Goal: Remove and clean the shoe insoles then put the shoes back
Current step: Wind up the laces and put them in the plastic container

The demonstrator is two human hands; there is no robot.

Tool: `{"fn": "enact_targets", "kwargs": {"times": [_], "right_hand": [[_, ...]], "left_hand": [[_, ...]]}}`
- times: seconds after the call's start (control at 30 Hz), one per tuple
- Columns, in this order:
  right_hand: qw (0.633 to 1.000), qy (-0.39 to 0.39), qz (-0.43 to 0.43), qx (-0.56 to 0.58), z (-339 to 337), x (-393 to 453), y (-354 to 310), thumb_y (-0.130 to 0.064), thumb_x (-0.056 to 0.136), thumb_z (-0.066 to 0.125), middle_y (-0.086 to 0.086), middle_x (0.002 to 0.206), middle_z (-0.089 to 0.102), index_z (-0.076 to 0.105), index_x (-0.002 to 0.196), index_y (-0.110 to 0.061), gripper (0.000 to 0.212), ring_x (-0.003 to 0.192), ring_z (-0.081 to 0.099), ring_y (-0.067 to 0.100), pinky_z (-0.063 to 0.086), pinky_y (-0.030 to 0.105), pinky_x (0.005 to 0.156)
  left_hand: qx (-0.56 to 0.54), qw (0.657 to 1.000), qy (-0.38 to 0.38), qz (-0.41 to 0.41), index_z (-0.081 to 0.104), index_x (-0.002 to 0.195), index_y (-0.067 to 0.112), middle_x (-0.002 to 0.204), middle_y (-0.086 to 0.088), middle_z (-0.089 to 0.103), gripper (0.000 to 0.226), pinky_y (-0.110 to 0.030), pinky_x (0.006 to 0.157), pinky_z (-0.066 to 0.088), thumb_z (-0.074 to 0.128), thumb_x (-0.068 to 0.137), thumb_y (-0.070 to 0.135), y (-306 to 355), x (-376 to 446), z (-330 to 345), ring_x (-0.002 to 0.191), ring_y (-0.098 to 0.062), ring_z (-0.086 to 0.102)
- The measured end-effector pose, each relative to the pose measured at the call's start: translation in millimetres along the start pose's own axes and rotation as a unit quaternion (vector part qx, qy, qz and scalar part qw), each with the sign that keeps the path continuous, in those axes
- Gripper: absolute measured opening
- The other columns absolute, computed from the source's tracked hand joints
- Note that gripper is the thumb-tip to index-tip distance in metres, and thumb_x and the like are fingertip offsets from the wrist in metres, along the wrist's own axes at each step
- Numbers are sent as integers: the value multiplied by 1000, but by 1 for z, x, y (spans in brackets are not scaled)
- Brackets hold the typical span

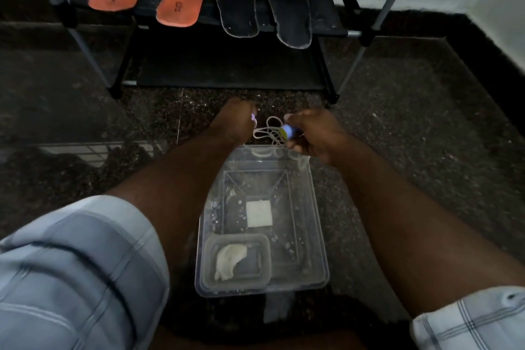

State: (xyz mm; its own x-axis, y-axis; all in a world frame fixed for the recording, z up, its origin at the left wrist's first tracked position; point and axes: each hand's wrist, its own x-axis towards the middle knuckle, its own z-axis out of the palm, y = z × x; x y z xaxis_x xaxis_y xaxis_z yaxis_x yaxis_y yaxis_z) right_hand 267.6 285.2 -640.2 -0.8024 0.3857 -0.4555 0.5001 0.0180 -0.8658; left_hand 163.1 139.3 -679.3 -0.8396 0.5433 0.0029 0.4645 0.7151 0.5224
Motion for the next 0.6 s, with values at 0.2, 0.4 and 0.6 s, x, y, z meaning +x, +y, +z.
{"fn": "enact_targets", "kwargs": {"times": [0.2,0.4,0.6], "right_hand": [[969,-56,-119,-209,-16,-56,4,-7,81,67,12,72,70,70,104,-16,25,56,60,16,49,23,47],[923,-43,-174,-340,-10,-117,40,-25,79,74,-7,59,62,74,96,-19,17,45,56,0,46,23,54],[909,-67,-159,-380,-2,-126,54,-17,81,68,4,80,69,67,96,-17,16,70,64,21,48,27,60]], "left_hand": [[-131,990,-27,42,70,108,20,98,5,70,25,-19,69,40,76,84,26,29,-64,-36,87,-9,62],[-281,955,-94,-3,62,104,5,89,-3,66,25,-26,64,52,77,86,14,52,-146,-23,70,-7,60],[-383,912,-114,-87,61,91,9,75,-4,67,18,-22,57,55,76,84,4,67,-170,-21,61,-9,64]]}}
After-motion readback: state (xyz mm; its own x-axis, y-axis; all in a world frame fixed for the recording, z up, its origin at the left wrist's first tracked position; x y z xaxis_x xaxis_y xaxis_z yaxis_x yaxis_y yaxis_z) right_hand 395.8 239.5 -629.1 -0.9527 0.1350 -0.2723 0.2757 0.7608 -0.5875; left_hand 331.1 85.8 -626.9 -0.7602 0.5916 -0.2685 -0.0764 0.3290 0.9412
